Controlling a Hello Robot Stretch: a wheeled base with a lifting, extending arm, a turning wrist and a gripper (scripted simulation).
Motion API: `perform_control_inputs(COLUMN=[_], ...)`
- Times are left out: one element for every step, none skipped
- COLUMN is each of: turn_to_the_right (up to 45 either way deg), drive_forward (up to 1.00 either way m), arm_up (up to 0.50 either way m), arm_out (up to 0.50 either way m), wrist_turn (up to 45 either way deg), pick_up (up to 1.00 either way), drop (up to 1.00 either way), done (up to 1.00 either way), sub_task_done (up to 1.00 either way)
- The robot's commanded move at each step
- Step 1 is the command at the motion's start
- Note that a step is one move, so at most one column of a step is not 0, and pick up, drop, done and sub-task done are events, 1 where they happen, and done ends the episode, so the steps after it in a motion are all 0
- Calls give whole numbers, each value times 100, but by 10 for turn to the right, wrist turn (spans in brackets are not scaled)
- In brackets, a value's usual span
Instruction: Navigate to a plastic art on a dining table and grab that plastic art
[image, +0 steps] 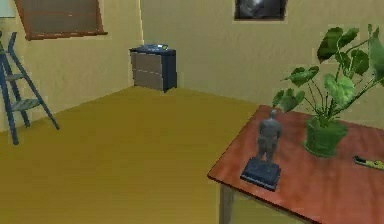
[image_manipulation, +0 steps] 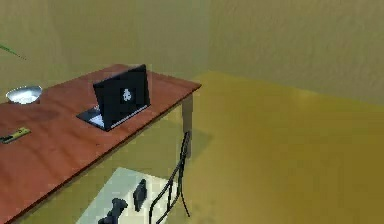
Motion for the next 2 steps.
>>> perform_control_inputs(turn_to_the_right=[-450, -180], drive_forward=[0, 0], arm_up=[0, 0], arm_out=[0, 0], wrist_turn=[0, 0], pick_up=[0, 0], drop=[0, 0], done=[0, 0], sub_task_done=[0, 0])
